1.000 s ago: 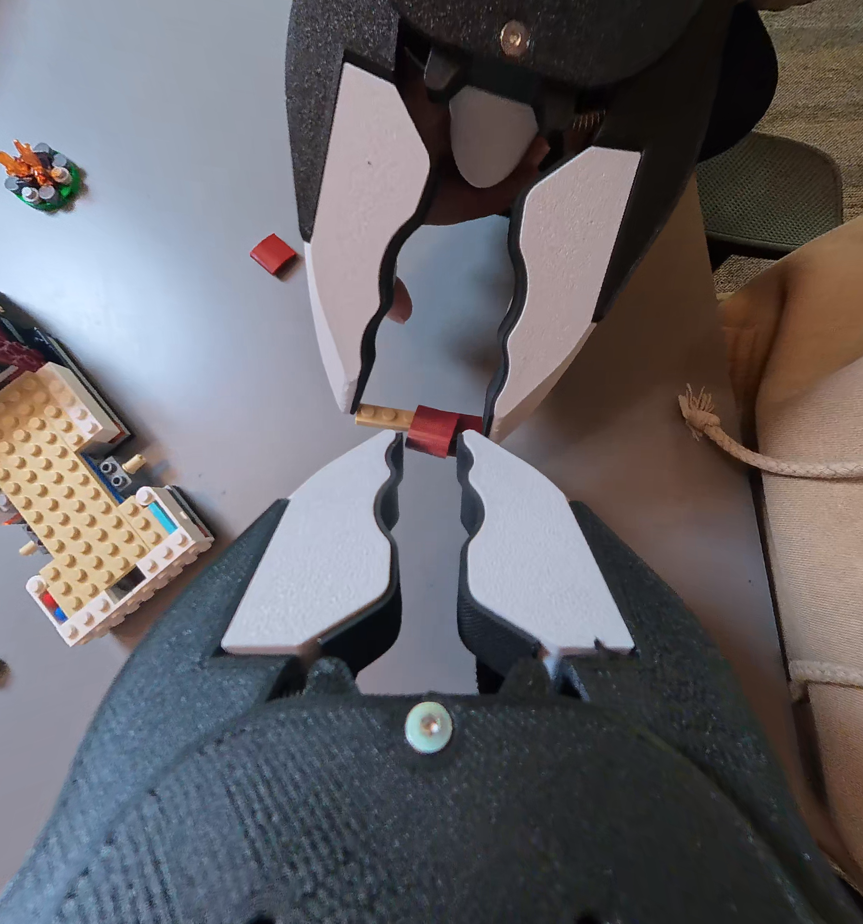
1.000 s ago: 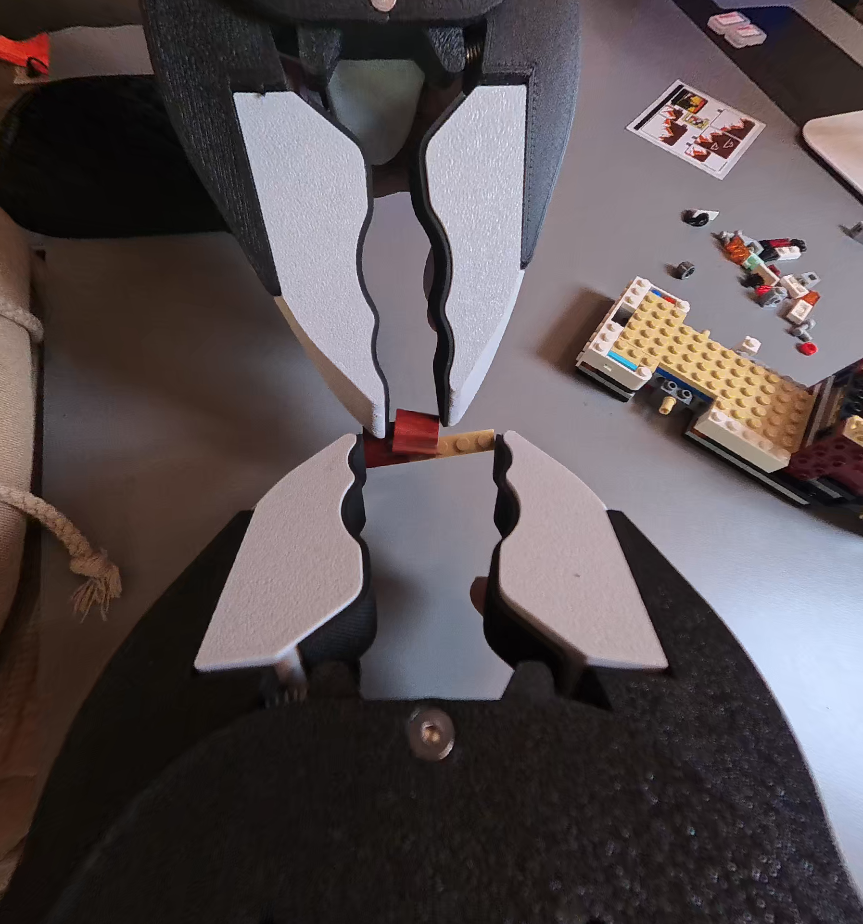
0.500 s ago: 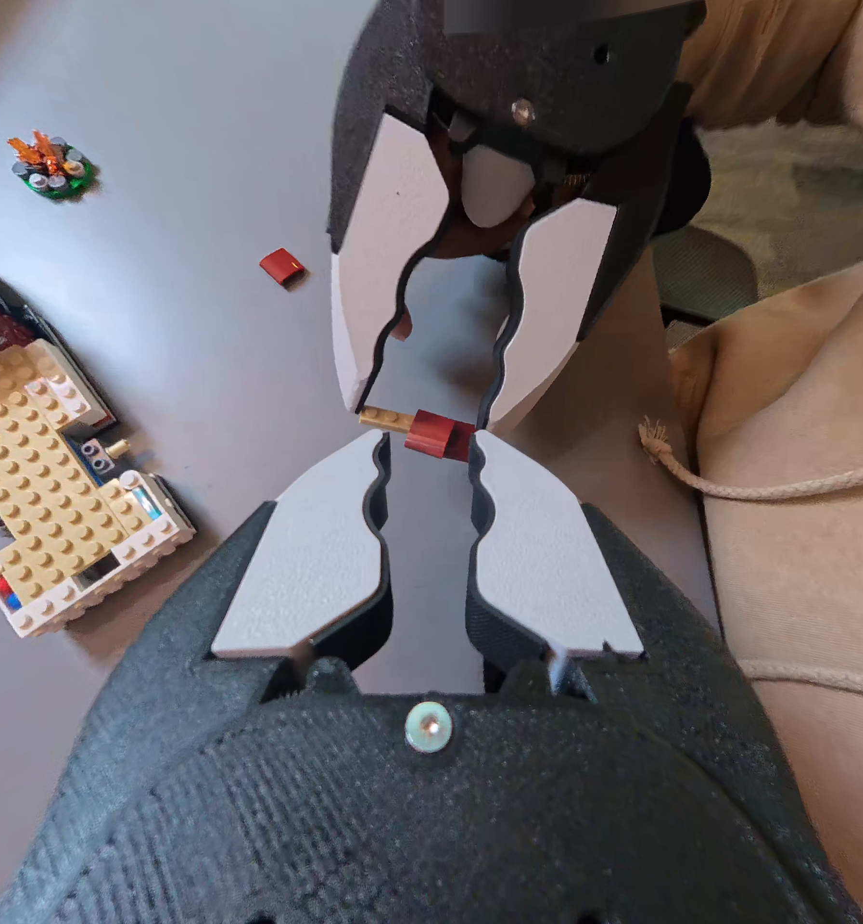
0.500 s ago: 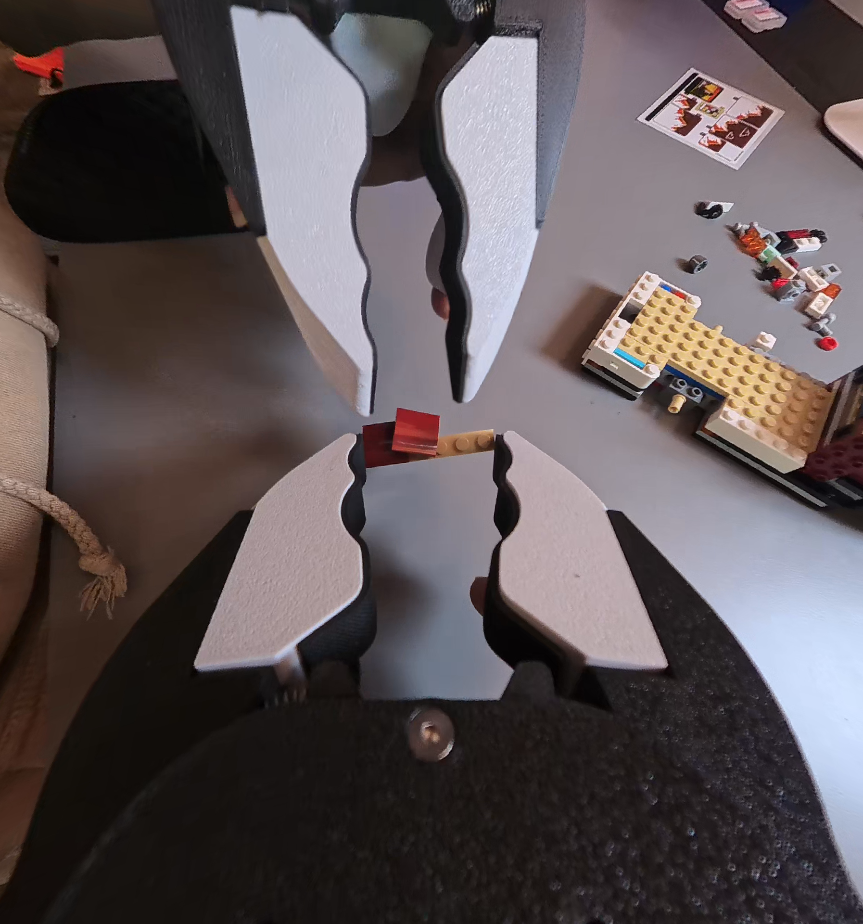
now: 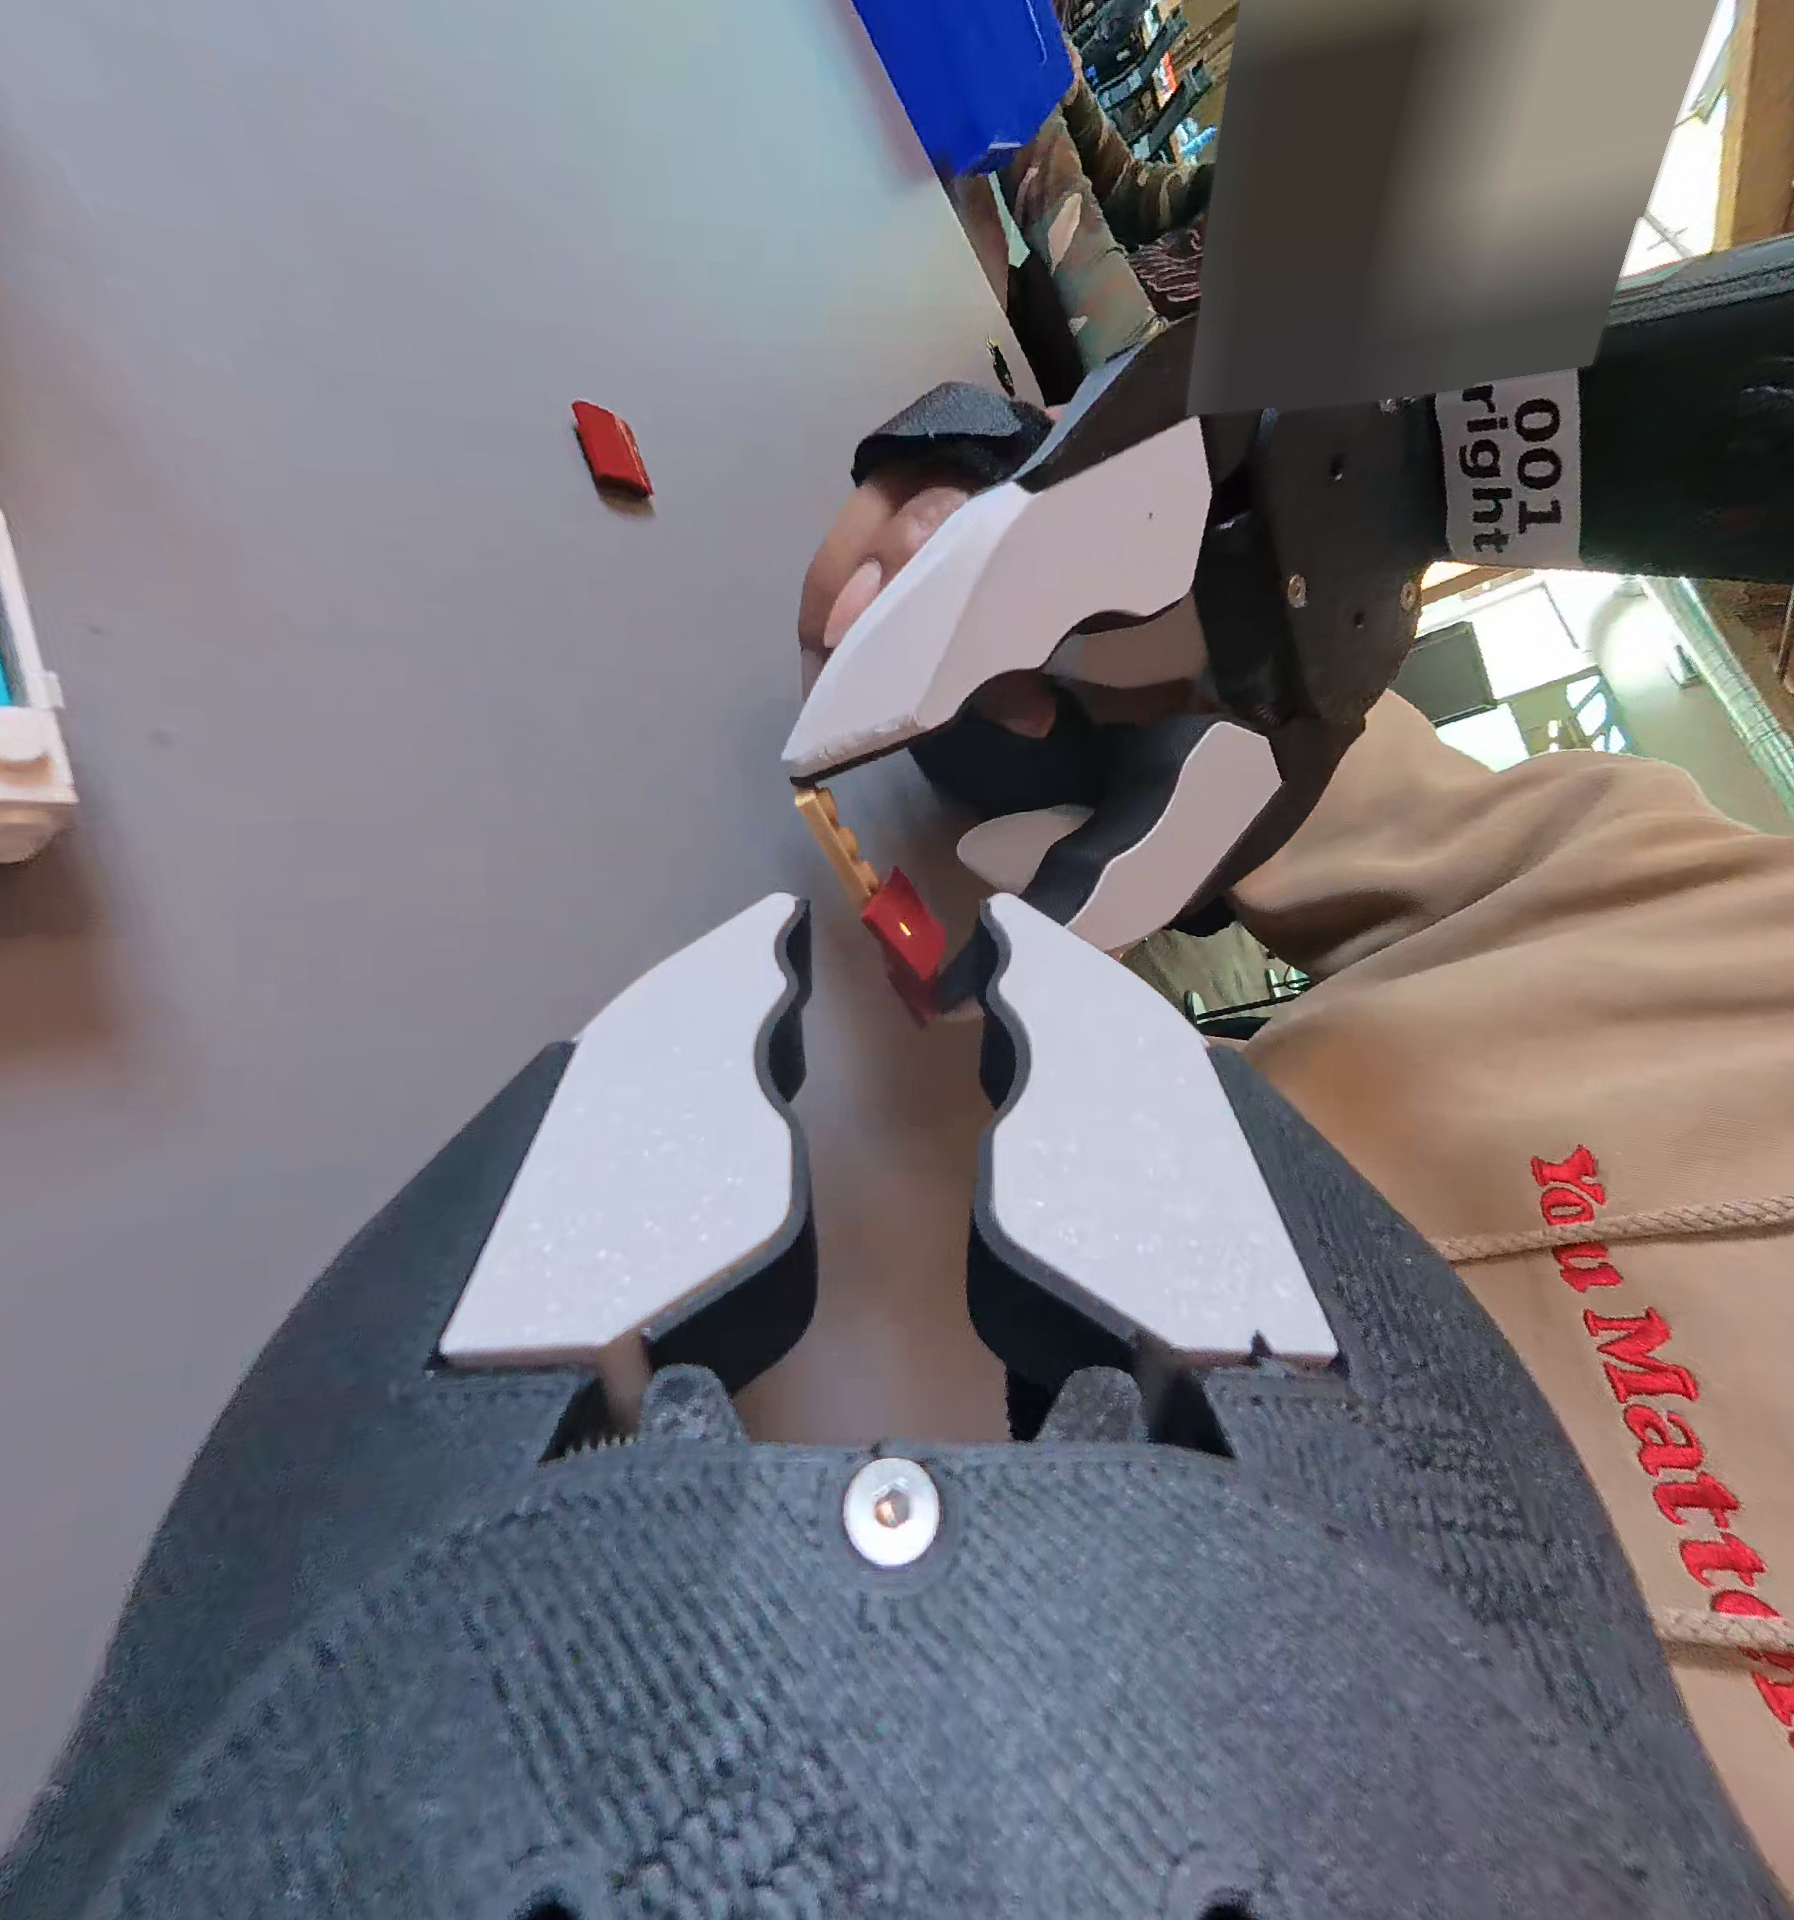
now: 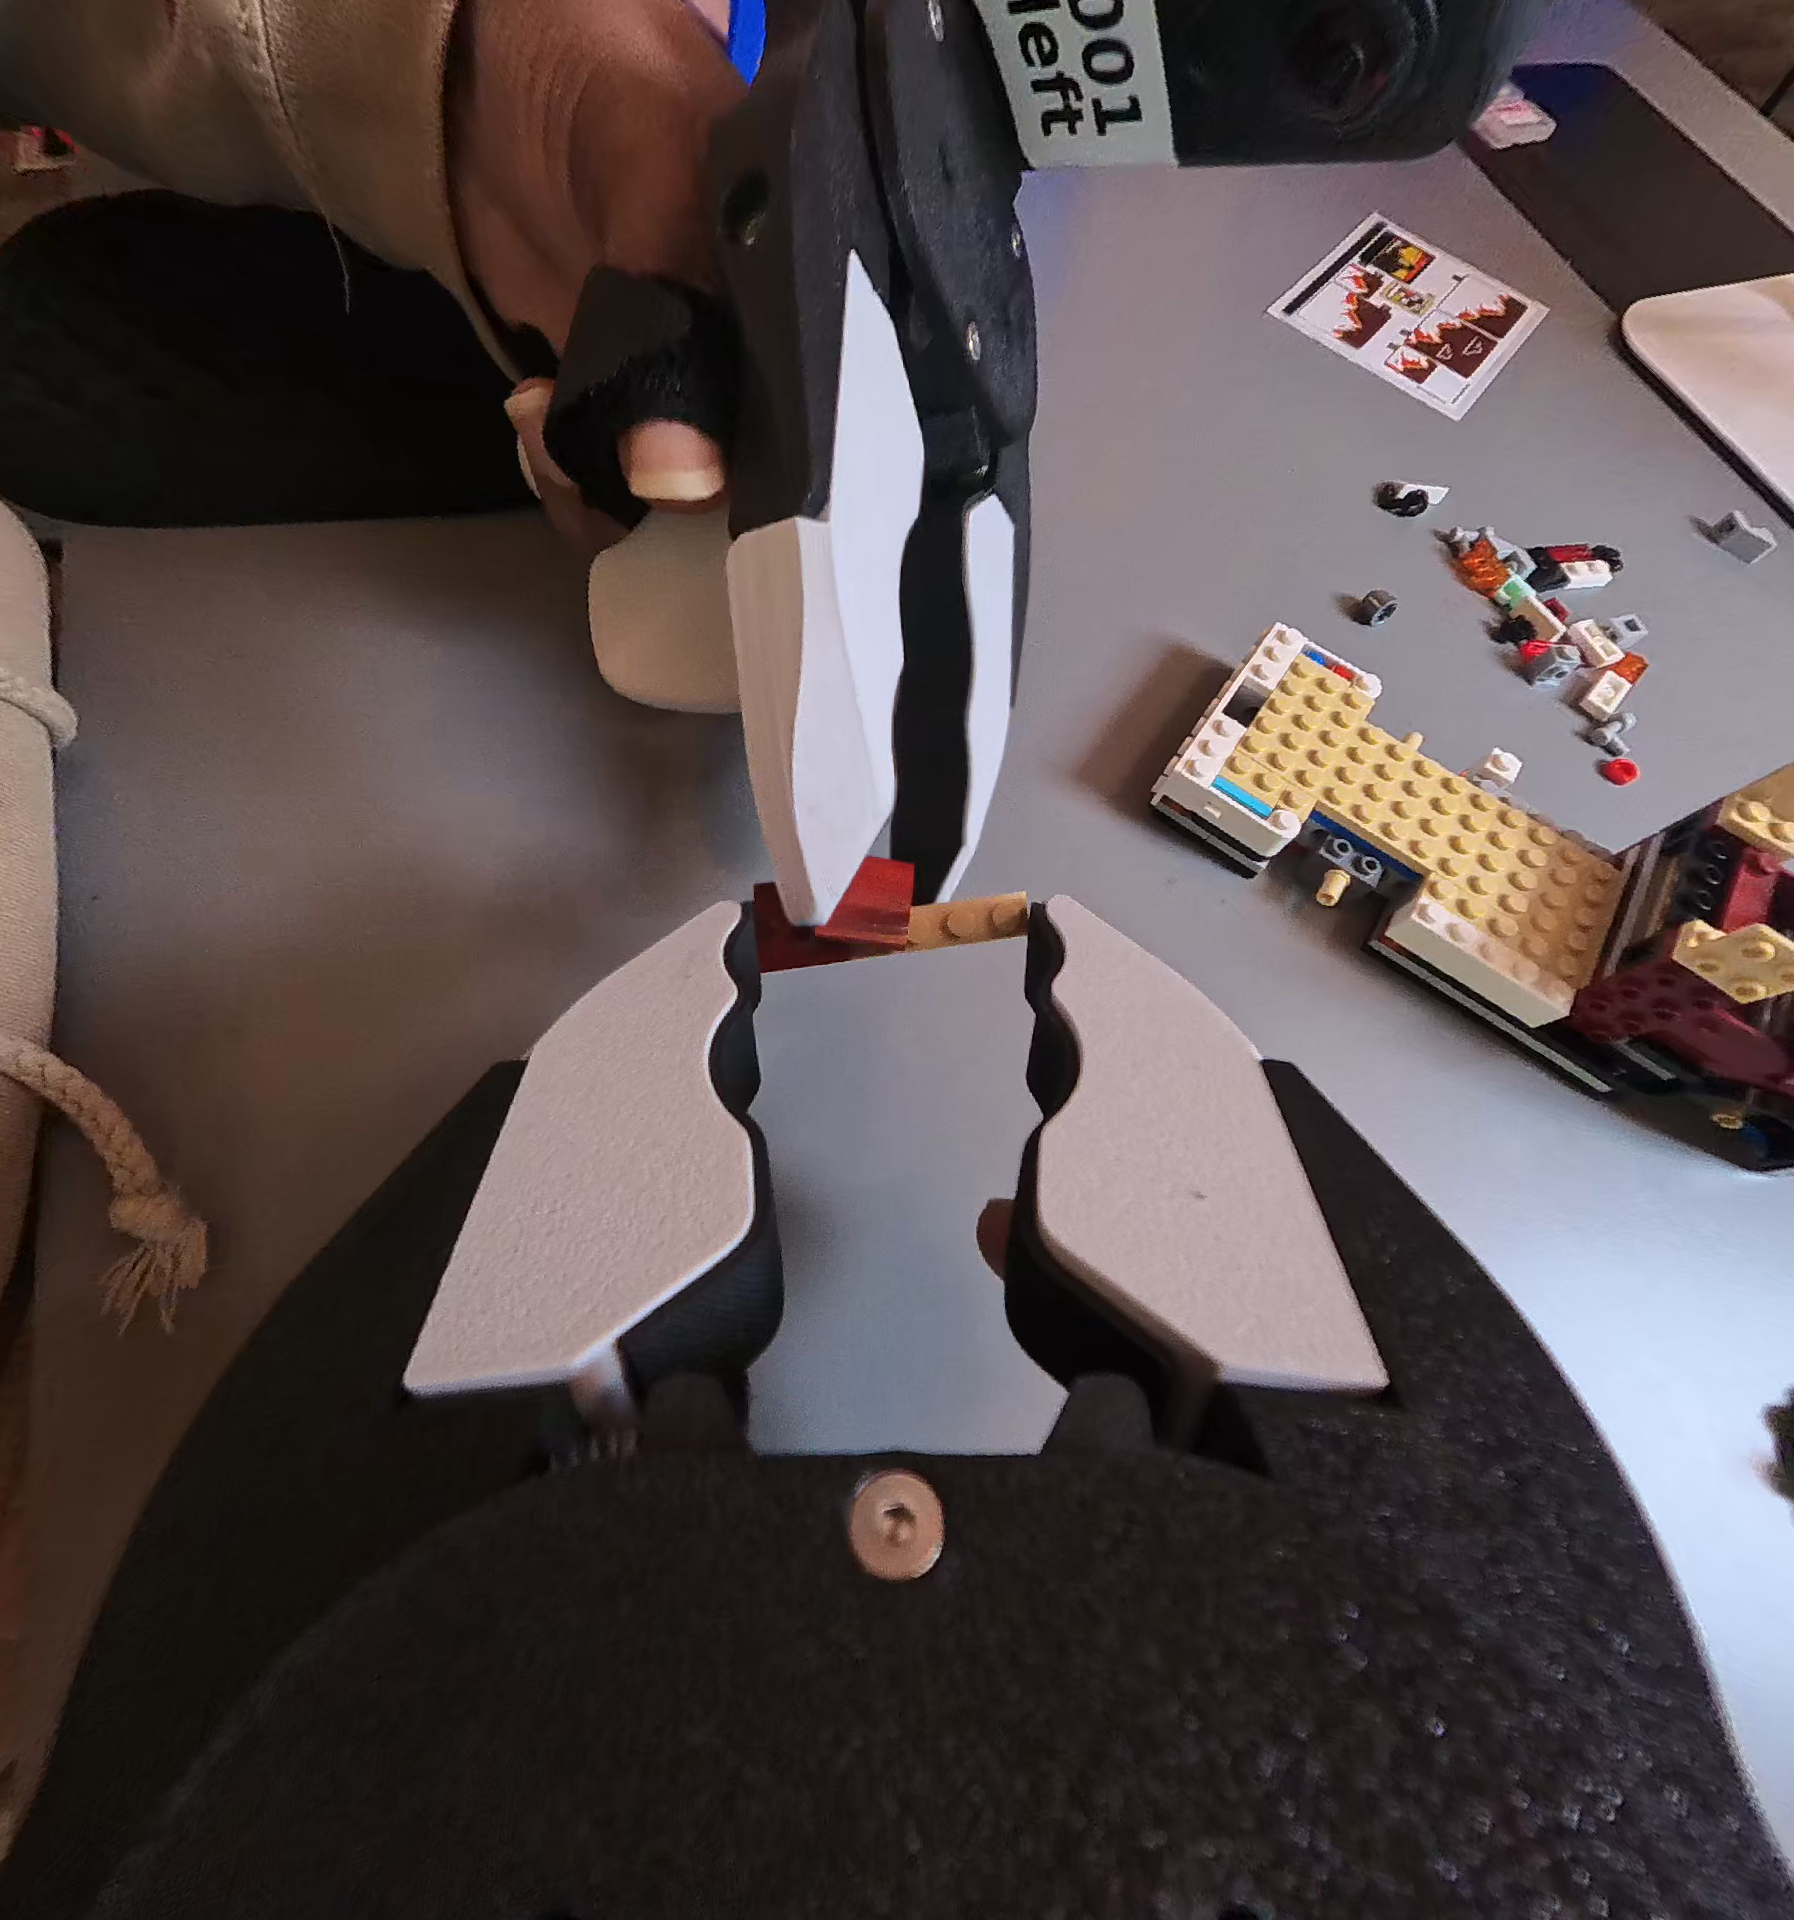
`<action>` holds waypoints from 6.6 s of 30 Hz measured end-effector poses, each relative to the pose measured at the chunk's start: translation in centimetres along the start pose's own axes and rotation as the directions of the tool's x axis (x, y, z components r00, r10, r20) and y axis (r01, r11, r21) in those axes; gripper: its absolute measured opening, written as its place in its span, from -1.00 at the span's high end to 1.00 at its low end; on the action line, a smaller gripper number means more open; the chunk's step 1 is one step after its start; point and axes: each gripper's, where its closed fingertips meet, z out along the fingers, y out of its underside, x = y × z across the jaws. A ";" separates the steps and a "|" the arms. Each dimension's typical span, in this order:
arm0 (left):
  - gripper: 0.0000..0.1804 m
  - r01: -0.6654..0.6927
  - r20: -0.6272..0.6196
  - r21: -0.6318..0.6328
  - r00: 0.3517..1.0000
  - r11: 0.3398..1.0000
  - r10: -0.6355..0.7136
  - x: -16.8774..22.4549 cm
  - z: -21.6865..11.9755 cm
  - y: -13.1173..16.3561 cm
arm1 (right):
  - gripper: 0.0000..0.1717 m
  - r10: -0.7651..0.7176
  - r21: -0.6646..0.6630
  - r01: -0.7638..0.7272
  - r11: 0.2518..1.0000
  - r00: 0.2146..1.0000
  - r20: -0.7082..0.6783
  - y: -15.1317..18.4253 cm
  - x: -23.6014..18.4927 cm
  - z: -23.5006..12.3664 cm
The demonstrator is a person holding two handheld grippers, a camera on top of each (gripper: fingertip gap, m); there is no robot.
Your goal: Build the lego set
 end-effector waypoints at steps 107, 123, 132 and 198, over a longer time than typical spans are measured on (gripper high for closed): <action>0.91 0.044 -0.591 0.055 0.807 0.998 -0.003 10.2 1.6 -2.2 | 0.36 -0.020 0.443 0.151 0.884 0.958 -0.287 -5.0 -1.7 -6.9; 0.93 0.075 -0.300 0.075 0.953 0.994 -0.049 5.2 1.9 -2.3 | 0.38 0.098 0.315 0.010 0.949 0.940 -0.326 -1.8 1.4 -5.3; 0.93 0.163 -0.165 0.128 0.976 0.978 -0.141 0.3 1.3 -2.6 | 0.51 0.339 -0.114 -0.389 0.914 0.889 -0.309 8.0 7.2 -6.1; 0.93 0.180 -0.177 0.090 0.971 0.979 -0.162 0.3 2.2 -1.3 | 0.72 0.203 -0.102 -0.206 0.973 0.978 -0.047 -0.9 4.0 -3.5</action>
